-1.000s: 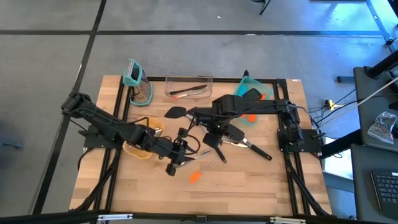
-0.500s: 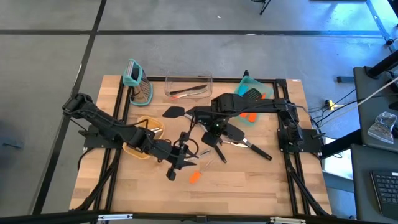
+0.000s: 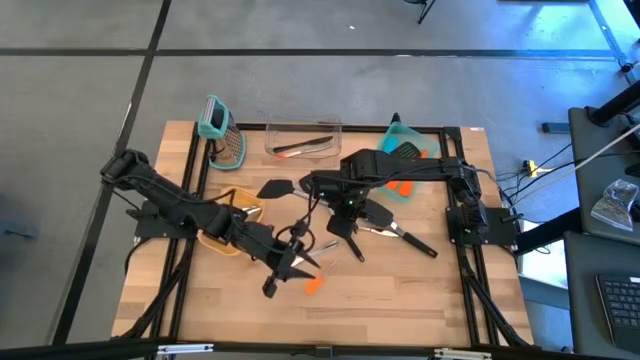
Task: Pick & Place Kitchen Items
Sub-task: Put the black spatula into the green bin
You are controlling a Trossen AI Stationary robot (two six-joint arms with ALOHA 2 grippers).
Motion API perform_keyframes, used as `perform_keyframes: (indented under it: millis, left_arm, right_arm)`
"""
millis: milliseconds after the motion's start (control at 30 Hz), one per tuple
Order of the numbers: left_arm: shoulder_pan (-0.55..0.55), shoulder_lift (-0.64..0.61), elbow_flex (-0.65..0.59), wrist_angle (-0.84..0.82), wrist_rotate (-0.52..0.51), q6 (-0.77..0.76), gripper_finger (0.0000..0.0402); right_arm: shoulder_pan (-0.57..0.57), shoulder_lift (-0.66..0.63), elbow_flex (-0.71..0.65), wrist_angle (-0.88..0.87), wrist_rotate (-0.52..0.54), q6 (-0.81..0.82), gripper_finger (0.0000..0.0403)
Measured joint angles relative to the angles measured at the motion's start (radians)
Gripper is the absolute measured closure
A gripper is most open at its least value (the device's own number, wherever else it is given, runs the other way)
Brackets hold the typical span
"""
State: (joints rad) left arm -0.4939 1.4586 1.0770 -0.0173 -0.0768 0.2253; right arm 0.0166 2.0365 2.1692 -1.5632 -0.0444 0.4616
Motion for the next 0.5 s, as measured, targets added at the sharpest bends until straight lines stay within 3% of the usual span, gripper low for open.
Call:
perform_keyframes:
  millis: [500]
  left_arm:
    - [-0.008, -0.015, -0.001, 0.112, 0.077, 0.173, 0.0286]
  right_arm:
    - [0.000, -0.019, 0.003, -0.001, 0.007, -0.041, 0.0335]
